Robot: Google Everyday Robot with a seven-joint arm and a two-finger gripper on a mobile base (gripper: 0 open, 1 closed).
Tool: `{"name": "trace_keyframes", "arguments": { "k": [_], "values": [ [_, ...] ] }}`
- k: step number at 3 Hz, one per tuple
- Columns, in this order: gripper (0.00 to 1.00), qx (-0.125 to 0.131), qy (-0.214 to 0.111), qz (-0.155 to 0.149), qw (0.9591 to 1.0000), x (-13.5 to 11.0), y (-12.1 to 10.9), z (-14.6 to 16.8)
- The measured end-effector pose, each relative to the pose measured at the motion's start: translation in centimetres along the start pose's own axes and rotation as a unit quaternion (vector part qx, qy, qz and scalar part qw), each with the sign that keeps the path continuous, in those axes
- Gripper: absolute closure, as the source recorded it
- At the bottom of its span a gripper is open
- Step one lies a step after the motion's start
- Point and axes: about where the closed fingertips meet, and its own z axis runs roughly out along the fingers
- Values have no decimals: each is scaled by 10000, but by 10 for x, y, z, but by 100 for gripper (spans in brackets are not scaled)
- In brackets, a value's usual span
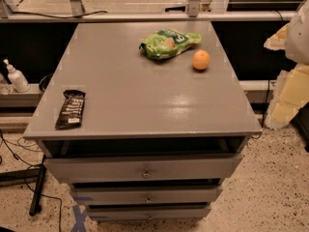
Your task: Move orange near rxbar chocolate
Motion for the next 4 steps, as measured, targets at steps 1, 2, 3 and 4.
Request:
{"name": "trace_keyframes", "arguments": {
  "k": [1,2,3,4],
  "values": [
    [0,0,0,0,10000,0,0,0],
    [0,56,-220,274,9994,-2,-11,24],
    [0,182,-529,690,9960,-3,-41,75],
    [0,458,-762,1006,9909,-4,-81,128]
  ]
}}
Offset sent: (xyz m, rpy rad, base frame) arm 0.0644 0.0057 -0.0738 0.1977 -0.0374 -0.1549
